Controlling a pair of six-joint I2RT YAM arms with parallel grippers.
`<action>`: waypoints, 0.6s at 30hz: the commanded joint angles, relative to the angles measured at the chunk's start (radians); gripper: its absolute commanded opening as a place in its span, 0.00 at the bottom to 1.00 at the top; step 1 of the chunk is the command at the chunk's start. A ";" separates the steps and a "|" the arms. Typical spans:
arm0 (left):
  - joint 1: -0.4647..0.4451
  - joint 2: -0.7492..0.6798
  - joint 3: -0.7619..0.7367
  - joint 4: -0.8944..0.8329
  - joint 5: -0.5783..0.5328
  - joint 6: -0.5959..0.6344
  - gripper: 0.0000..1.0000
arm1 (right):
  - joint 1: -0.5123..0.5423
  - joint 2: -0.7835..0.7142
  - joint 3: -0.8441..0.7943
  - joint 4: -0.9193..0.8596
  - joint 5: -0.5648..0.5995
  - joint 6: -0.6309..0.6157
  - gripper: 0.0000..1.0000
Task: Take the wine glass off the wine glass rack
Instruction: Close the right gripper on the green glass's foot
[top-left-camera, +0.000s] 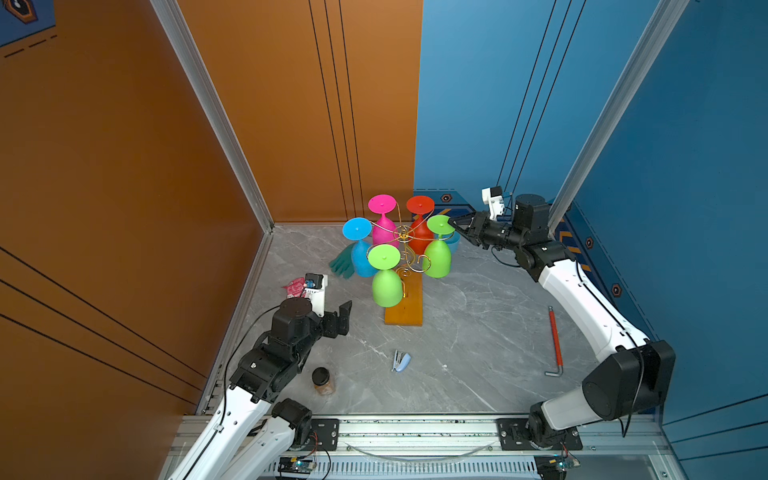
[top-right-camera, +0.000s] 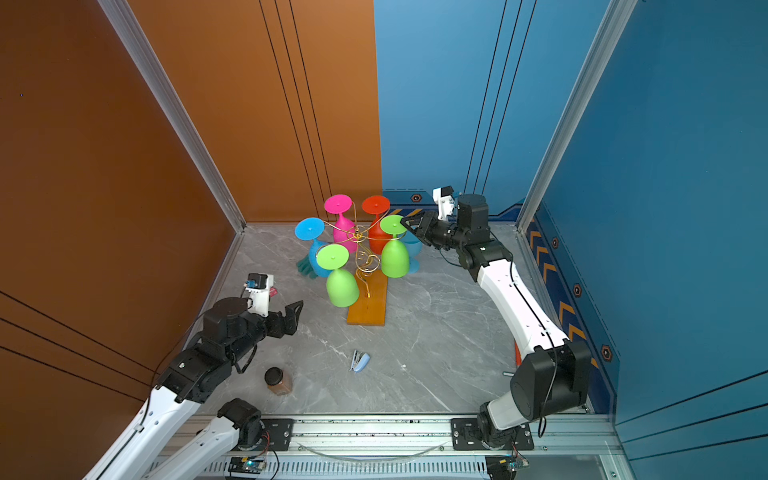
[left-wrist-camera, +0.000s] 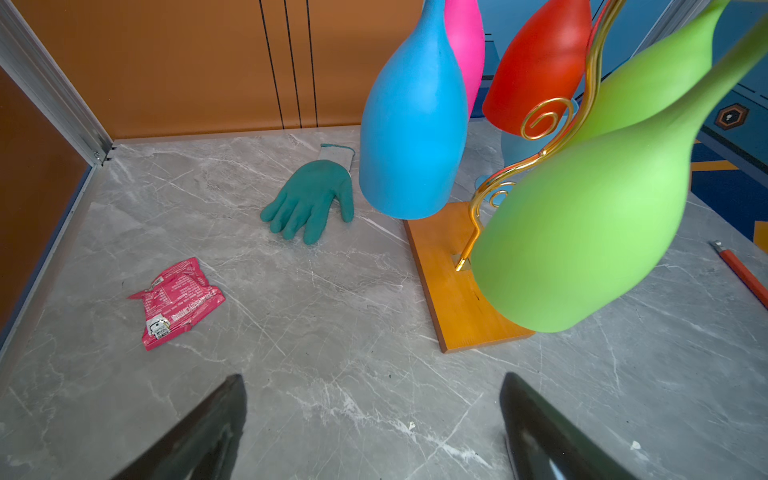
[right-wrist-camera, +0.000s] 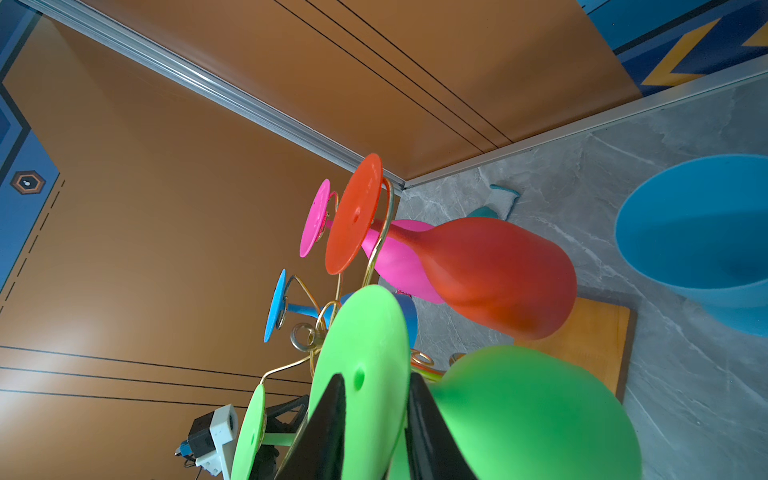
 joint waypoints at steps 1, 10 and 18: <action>0.011 -0.010 -0.010 0.004 0.011 0.004 0.95 | 0.009 0.010 -0.008 0.022 -0.016 0.002 0.24; 0.012 -0.011 -0.009 0.004 0.009 0.005 0.95 | 0.008 0.005 -0.008 0.024 -0.011 0.004 0.10; 0.012 -0.012 -0.009 0.004 0.008 0.006 0.95 | 0.005 -0.009 -0.010 0.041 -0.034 0.021 0.04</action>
